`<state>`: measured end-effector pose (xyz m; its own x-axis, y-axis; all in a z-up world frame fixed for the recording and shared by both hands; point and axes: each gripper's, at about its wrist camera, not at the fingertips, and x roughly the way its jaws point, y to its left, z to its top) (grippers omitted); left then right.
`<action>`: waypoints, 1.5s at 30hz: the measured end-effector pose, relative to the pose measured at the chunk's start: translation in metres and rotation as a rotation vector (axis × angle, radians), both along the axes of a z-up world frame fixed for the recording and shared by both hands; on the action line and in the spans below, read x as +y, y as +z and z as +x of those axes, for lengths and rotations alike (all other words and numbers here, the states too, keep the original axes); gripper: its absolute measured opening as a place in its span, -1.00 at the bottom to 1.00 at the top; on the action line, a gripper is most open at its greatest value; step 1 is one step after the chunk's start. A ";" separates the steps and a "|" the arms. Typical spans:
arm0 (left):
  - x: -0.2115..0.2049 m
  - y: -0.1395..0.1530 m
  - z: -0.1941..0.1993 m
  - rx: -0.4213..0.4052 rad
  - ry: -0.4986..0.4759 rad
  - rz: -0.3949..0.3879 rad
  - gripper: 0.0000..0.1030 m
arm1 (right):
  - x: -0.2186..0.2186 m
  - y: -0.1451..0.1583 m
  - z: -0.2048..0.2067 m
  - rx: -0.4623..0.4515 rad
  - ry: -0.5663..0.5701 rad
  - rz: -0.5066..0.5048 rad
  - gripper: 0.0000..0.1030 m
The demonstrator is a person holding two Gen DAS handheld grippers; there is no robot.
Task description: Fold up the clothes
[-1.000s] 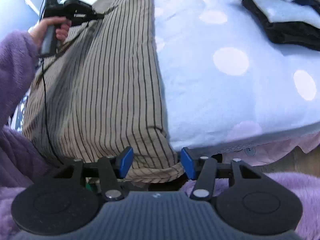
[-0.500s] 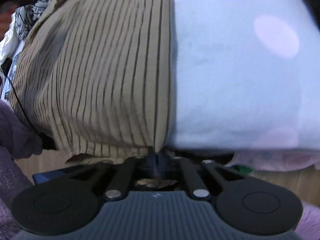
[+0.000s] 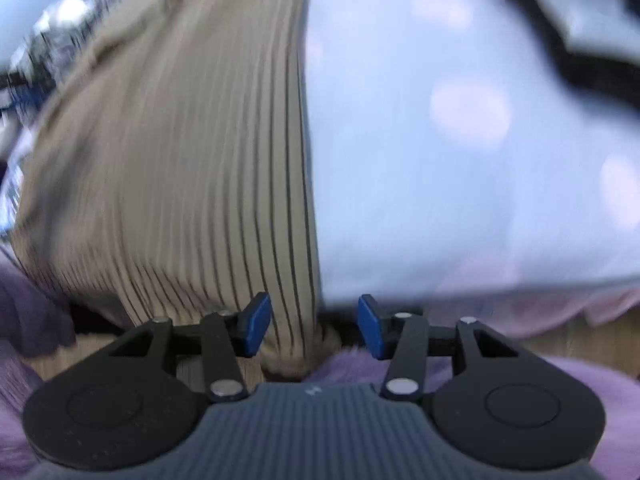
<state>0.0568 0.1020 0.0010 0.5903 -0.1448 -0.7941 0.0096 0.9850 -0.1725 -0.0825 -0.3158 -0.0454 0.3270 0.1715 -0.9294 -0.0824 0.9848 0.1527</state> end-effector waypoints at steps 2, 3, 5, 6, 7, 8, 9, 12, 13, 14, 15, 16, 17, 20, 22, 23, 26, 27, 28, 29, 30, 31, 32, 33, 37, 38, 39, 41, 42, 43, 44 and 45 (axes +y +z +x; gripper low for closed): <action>0.012 0.000 -0.003 -0.001 0.045 0.048 -0.08 | 0.004 0.025 0.005 -0.066 0.043 -0.007 0.14; 0.019 -0.002 -0.005 -0.001 0.065 0.066 -0.08 | 0.008 0.036 0.010 -0.095 0.074 -0.014 0.19; 0.035 -0.008 -0.009 0.001 0.094 0.087 -0.08 | 0.017 0.051 0.019 -0.137 0.132 -0.028 0.21; 0.044 -0.011 -0.011 0.008 0.109 0.090 -0.08 | 0.024 0.056 0.023 -0.155 0.163 -0.027 0.21; 0.052 -0.015 -0.012 0.015 0.123 0.093 -0.08 | 0.029 0.060 0.024 -0.171 0.183 -0.014 0.21; 0.061 -0.018 -0.014 0.022 0.138 0.096 -0.08 | 0.035 0.063 0.032 -0.185 0.193 0.010 0.21; 0.069 -0.022 -0.014 0.028 0.147 0.092 -0.08 | 0.041 0.064 0.039 -0.190 0.205 0.032 0.21; 0.085 -0.029 -0.012 0.039 0.180 0.061 -0.08 | 0.067 0.068 0.065 -0.200 0.252 0.004 0.21; 0.088 -0.031 -0.011 0.039 0.187 0.049 -0.08 | 0.075 0.070 0.077 -0.199 0.271 -0.001 0.21; 0.089 -0.033 -0.010 0.034 0.189 0.033 -0.08 | 0.083 0.072 0.091 -0.197 0.289 -0.004 0.21; 0.089 -0.033 -0.010 0.038 0.183 0.029 -0.08 | 0.090 0.074 0.104 -0.195 0.308 -0.007 0.21; 0.088 -0.033 -0.009 0.052 0.171 0.035 -0.08 | 0.098 0.076 0.117 -0.193 0.327 -0.010 0.21; 0.087 -0.033 -0.009 0.066 0.158 0.042 -0.09 | 0.106 0.078 0.130 -0.191 0.345 -0.013 0.21; 0.083 -0.033 -0.008 0.108 0.119 0.062 -0.10 | 0.141 0.080 0.183 -0.183 0.468 -0.067 0.21; 0.081 -0.029 -0.014 0.146 0.067 0.060 -0.10 | 0.170 0.079 0.211 -0.203 0.627 -0.110 0.21; 0.081 -0.028 -0.019 0.167 0.049 0.046 -0.10 | 0.184 0.077 0.223 -0.214 0.713 -0.138 0.21; 0.084 -0.023 -0.037 0.217 0.044 0.016 -0.10 | 0.228 0.067 0.254 -0.232 0.988 -0.239 0.17; 0.085 -0.022 -0.045 0.230 0.068 0.016 -0.10 | 0.239 0.064 0.262 -0.228 1.065 -0.266 0.14; 0.086 -0.021 -0.052 0.241 0.089 0.017 -0.11 | 0.250 0.060 0.270 -0.224 1.138 -0.291 0.08; 0.088 -0.020 -0.059 0.251 0.106 0.015 -0.11 | 0.260 0.055 0.279 -0.215 1.208 -0.319 0.08; 0.089 -0.020 -0.066 0.262 0.124 0.014 -0.11 | 0.269 0.050 0.287 -0.207 1.281 -0.351 0.07; 0.090 -0.019 -0.071 0.273 0.143 0.010 -0.11 | 0.278 0.044 0.295 -0.205 1.343 -0.390 0.06; 0.092 -0.019 -0.076 0.288 0.162 0.003 -0.11 | 0.286 0.038 0.303 -0.202 1.400 -0.432 0.06; 0.095 -0.019 -0.081 0.306 0.178 -0.004 -0.11 | 0.294 0.032 0.312 -0.199 1.458 -0.474 0.06; 0.102 -0.027 -0.094 0.397 0.228 0.000 -0.10 | 0.326 0.010 0.342 -0.215 1.673 -0.613 0.04; 0.104 -0.031 -0.096 0.425 0.233 0.001 -0.10 | 0.333 0.007 0.348 -0.226 1.713 -0.631 0.04; 0.105 -0.035 -0.098 0.454 0.238 0.002 -0.10 | 0.341 0.004 0.354 -0.238 1.743 -0.645 0.04; 0.107 -0.043 -0.101 0.501 0.246 0.009 -0.11 | 0.357 0.000 0.365 -0.258 1.772 -0.656 0.04; 0.107 -0.047 -0.101 0.519 0.246 0.013 -0.11 | 0.366 -0.002 0.369 -0.272 1.781 -0.654 0.04; 0.108 -0.051 -0.101 0.534 0.242 0.015 -0.11 | 0.374 -0.003 0.373 -0.290 1.794 -0.650 0.04; 0.109 -0.054 -0.102 0.541 0.241 0.010 -0.11 | 0.382 -0.005 0.376 -0.310 1.808 -0.646 0.04; 0.110 -0.057 -0.101 0.544 0.239 0.002 -0.11 | 0.389 -0.007 0.377 -0.328 1.835 -0.644 0.04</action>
